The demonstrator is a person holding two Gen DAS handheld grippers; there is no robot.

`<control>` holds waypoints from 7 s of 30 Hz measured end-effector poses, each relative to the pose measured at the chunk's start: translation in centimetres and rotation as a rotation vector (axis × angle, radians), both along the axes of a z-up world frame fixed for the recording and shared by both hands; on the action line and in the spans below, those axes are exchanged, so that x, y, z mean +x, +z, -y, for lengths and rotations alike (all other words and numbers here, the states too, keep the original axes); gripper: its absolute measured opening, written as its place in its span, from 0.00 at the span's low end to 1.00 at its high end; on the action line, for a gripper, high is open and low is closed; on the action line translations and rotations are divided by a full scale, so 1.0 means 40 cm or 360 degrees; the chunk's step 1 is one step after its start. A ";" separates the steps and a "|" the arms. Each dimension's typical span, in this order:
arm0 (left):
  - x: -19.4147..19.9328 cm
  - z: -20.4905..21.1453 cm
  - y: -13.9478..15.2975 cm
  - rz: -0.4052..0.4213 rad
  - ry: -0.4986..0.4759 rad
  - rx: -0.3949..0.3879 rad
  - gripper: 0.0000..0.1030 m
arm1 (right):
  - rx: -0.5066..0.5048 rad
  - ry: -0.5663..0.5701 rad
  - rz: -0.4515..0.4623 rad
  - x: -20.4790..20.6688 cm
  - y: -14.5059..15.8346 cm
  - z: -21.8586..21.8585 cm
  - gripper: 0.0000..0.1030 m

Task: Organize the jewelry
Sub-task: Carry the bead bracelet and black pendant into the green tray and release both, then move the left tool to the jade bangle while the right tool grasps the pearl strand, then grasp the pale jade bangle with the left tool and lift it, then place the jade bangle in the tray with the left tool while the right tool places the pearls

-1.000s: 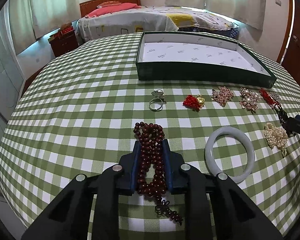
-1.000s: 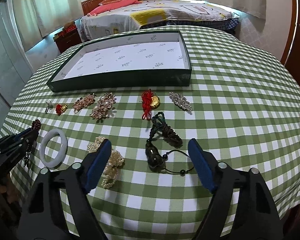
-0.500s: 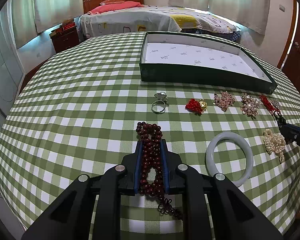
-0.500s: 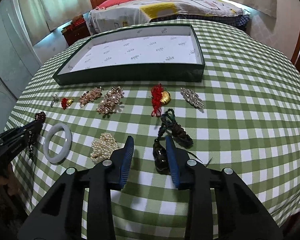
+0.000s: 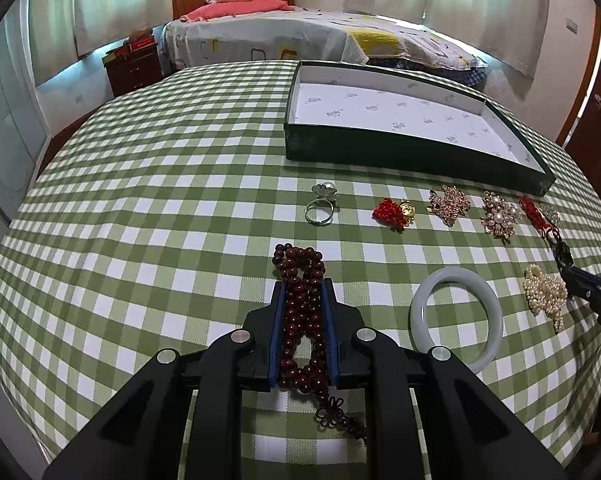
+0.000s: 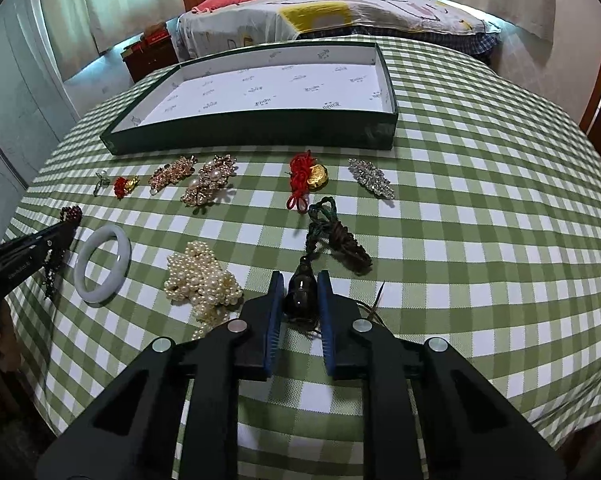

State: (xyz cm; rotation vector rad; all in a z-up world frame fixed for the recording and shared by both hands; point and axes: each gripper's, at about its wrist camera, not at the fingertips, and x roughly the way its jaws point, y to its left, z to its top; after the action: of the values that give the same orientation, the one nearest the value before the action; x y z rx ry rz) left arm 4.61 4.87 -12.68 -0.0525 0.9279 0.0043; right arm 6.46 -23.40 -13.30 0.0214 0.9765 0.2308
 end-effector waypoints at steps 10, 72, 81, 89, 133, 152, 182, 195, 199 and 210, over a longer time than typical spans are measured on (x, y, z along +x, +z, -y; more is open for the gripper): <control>-0.005 0.011 0.036 0.0044 -0.0014 -0.0062 0.18 | 0.0044 -0.0021 0.0131 -0.013 0.066 0.008 0.17; 0.410 0.166 0.007 0.0020 -0.0218 -0.0071 0.58 | 0.0104 -0.0082 0.0164 0.363 0.023 0.030 0.36; 0.359 0.155 0.056 0.0093 -0.0208 -0.0107 0.63 | 0.0118 -0.0067 0.0198 0.295 0.063 0.019 0.38; 0.230 0.159 0.094 0.0170 -0.0194 -0.0072 0.68 | 0.0117 -0.0011 0.0231 0.153 0.092 -0.003 0.39; -0.052 0.159 0.014 0.0231 -0.0097 -0.0067 0.75 | 0.0033 0.0154 0.0295 -0.056 -0.006 -0.101 0.22; -0.032 0.234 -0.033 0.0138 -0.0188 0.0079 0.82 | 0.0090 0.0141 0.0281 -0.047 -0.006 -0.081 0.22; 0.016 0.213 0.107 0.0389 -0.0205 -0.0010 0.66 | 0.0179 0.0086 0.0414 0.020 0.100 -0.060 0.22; 0.243 0.252 0.166 0.0453 -0.0177 -0.0072 0.66 | 0.0214 0.0066 0.0537 0.227 0.176 -0.075 0.22; 0.300 0.252 0.149 0.0421 -0.0144 -0.0104 0.66 | 0.0223 0.0034 0.0515 0.290 0.161 -0.069 0.22; 0.383 0.274 0.047 0.0254 -0.0148 -0.0050 0.66 | 0.0203 0.0008 0.0282 0.388 0.044 -0.062 0.22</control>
State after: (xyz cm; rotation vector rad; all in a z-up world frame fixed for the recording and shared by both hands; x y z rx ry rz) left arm 19.92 -6.08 -10.79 -0.0379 0.7704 -0.0995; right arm 21.99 -20.92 -11.55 0.1137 0.7843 0.2946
